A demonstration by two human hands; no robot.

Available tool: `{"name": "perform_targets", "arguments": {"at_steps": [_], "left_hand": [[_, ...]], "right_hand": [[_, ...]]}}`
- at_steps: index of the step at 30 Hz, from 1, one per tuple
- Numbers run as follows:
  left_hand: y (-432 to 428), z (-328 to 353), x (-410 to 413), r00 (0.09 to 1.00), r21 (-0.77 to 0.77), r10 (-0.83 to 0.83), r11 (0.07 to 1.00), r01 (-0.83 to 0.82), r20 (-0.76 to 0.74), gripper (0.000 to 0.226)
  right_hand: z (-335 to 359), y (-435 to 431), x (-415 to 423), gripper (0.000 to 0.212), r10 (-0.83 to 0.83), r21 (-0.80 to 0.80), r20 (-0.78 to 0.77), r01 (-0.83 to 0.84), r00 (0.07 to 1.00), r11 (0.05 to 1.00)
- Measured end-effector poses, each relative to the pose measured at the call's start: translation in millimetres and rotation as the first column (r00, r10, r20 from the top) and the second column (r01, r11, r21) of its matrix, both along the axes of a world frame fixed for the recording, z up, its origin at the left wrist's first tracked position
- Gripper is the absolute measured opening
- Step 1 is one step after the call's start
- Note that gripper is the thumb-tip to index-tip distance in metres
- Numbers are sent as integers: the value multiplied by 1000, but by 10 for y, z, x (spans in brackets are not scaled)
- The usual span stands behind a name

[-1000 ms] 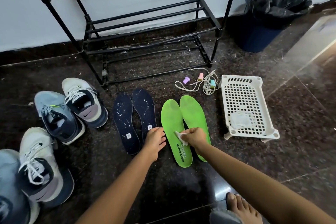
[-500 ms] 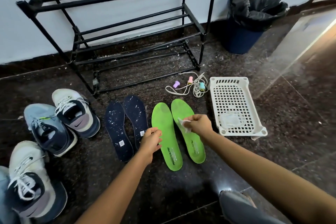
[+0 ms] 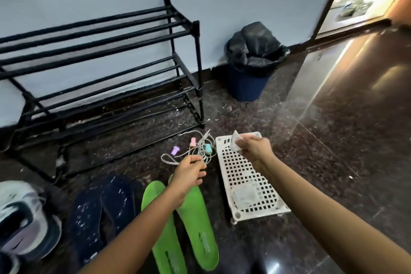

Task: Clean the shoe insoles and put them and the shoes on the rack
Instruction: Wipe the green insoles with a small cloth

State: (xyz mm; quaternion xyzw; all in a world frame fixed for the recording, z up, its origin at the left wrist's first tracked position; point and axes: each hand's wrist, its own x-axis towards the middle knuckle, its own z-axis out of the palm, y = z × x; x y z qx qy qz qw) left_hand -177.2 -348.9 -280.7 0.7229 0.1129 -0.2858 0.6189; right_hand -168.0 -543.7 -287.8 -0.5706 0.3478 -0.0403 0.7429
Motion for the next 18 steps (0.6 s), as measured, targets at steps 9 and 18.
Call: {"name": "perform_targets", "arguments": {"at_steps": [9, 18], "left_hand": [[-930, 229, 804, 993, -67, -102, 992, 106, 62, 18], [-1683, 285, 1319, 999, -178, -13, 984, 19, 33, 20]], "right_hand": [[399, -900, 1137, 16, -145, -178, 45, 151, 988, 972], [664, -1582, 2118, 19, -295, -14, 72, 297, 953, 955]]}}
